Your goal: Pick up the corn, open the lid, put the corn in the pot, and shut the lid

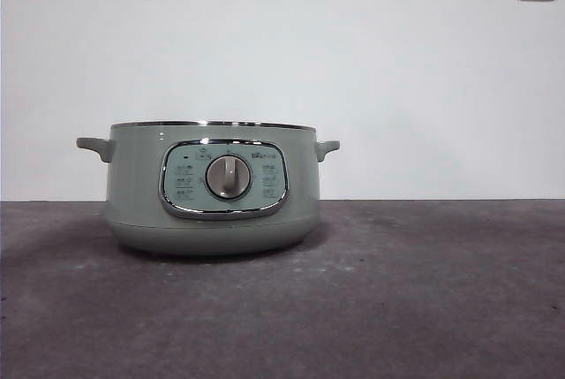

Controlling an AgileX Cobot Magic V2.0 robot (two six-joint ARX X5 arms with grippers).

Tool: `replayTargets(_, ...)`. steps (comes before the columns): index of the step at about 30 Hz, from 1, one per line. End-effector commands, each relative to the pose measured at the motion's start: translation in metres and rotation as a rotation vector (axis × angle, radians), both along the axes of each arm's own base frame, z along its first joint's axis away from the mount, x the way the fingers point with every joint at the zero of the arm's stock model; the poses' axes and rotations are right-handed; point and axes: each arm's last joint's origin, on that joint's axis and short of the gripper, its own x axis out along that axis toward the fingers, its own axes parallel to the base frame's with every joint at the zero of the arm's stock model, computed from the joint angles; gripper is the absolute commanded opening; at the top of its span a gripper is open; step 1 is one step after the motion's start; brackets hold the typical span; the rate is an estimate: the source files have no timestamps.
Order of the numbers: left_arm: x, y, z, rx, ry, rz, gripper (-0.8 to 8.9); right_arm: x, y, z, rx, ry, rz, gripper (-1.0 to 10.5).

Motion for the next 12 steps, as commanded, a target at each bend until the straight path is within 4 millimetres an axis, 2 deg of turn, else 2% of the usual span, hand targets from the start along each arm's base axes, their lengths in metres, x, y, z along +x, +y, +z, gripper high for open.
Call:
replayTargets(1, -0.027, 0.003, -0.002, -0.015, -0.068, -0.004, -0.08, 0.029, 0.021, 0.002, 0.004, 0.025, 0.027, -0.1)
replayTargets(4, -0.057, 0.006, -0.023, -0.053, -0.066, 0.012, -0.08, 0.065, 0.048, -0.005, -0.016, 0.059, 0.047, -0.1)
replayTargets(7, -0.073, 0.008, -0.036, -0.072, -0.067, 0.018, -0.08, 0.086, 0.073, -0.019, -0.025, 0.076, 0.074, -0.1)
replayTargets(12, -0.095, 0.011, -0.044, -0.068, -0.042, 0.029, -0.08, 0.118, 0.112, -0.063, -0.062, 0.139, 0.104, -0.1)
